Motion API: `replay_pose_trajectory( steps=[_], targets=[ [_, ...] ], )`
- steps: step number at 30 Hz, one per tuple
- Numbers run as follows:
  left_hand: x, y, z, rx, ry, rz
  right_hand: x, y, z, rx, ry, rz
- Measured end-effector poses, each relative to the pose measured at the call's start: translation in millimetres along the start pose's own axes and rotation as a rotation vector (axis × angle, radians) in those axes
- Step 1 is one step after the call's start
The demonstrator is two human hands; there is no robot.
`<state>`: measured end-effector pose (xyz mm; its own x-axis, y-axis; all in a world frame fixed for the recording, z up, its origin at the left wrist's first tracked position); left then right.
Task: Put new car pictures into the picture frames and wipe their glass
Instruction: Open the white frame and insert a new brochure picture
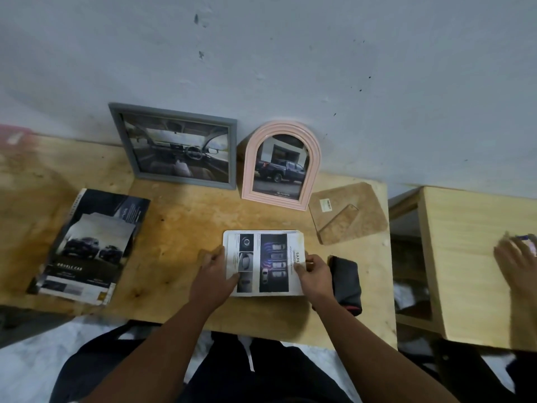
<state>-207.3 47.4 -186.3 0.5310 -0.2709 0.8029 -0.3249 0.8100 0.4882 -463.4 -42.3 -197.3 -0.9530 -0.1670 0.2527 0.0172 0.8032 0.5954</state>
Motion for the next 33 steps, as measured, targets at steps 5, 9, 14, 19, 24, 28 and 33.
replay_pose_trajectory(
  steps=[5, 9, 14, 19, 24, 28, 33],
  targets=[
    [-6, -4, -9, 0.009, 0.006, -0.004, -5, -3, -2, 0.038, 0.094, -0.027],
    [-10, -6, -12, 0.006, -0.021, -0.008, -9, -4, -8, 0.185, 0.300, -0.060],
    [-9, -8, -11, 0.005, -0.047, -0.005, -10, -2, -6, 0.269, 0.645, -0.075],
    [-10, -7, -9, 0.015, -0.082, -0.012, -9, 2, -8, 0.319, 0.667, -0.066],
    [-10, -7, -7, 0.014, -0.093, -0.008, 36, -32, -45, 0.381, 0.456, 0.103],
    [-12, -7, -7, -0.002, -0.096, 0.006, 91, -97, -79, 0.125, 0.479, 0.291],
    [-21, -13, -17, 0.009, -0.095, 0.010, 117, -151, -83, -0.167, 0.619, 0.355]
  ],
)
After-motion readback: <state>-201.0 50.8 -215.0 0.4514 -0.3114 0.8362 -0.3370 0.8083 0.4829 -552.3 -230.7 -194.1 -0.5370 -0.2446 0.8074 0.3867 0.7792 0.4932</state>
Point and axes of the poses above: each hand's wrist, its own y-axis away from the middle knuckle, its own x-axis out of the back of the hand, z = x × y, the point moved 4 cm from there along -y, towards the middle knuckle, and after that the axes turned 12 degrees about -y, right-handed, at the moved point
